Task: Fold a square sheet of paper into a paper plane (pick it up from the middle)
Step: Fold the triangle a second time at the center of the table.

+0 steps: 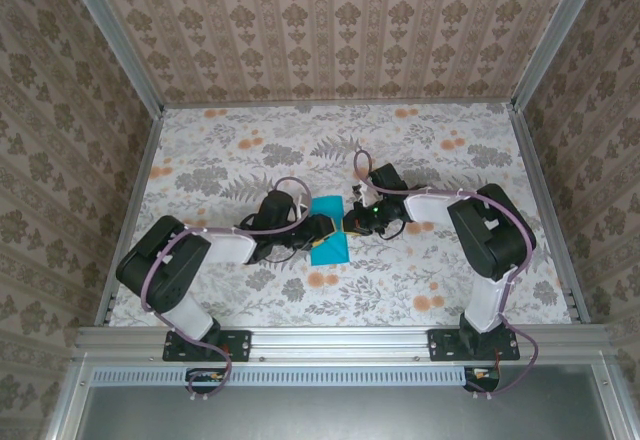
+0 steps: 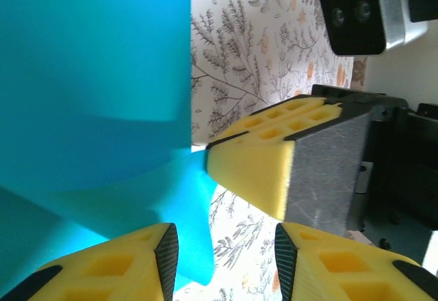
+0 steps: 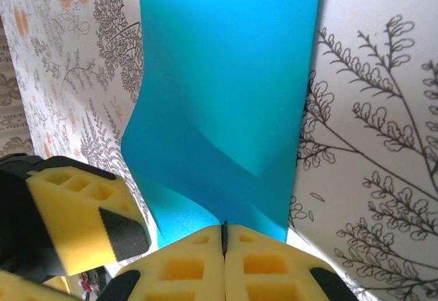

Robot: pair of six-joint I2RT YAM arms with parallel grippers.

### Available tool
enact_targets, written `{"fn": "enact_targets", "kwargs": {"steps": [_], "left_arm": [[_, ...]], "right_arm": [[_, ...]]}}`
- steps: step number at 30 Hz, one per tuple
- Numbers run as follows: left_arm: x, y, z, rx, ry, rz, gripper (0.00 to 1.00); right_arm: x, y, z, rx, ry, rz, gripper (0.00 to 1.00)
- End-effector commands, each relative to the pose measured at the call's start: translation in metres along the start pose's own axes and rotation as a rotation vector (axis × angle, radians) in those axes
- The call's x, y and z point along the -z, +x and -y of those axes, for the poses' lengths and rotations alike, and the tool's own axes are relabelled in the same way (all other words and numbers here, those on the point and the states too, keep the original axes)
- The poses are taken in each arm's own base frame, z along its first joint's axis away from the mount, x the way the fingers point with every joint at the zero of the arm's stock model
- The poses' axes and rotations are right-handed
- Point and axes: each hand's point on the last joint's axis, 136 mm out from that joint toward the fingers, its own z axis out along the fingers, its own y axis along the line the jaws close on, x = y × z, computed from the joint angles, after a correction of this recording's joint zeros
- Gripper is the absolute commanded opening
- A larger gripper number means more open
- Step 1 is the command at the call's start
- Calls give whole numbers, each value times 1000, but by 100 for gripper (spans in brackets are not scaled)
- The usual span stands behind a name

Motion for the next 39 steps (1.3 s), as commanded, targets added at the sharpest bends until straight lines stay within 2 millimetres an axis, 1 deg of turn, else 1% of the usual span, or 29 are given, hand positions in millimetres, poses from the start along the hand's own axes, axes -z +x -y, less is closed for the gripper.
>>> {"fn": "enact_targets", "kwargs": {"steps": [1,10,13,17,26,31,39], "left_arm": [[-2,-2,6,-42,-11,-7,44],[-10,-3,10,-44,-3,-30,44],[-13,-3,9,-42,-5,-38,43],[-16,-4,9,-41,-4,-44,44],[-21,-2,2,-31,-18,-57,43],[-22,-3,3,-32,-12,-60,43],[-20,-4,11,-42,13,-49,43]], "right_arm": [[-2,-3,4,41,31,-6,8],[-6,-6,8,50,52,-15,7],[-6,-10,6,56,51,-12,7],[-6,-9,8,55,58,-18,7],[-9,-8,14,48,79,-26,7],[-8,-8,17,45,93,-24,7],[-11,-10,18,42,94,-25,7]]}}
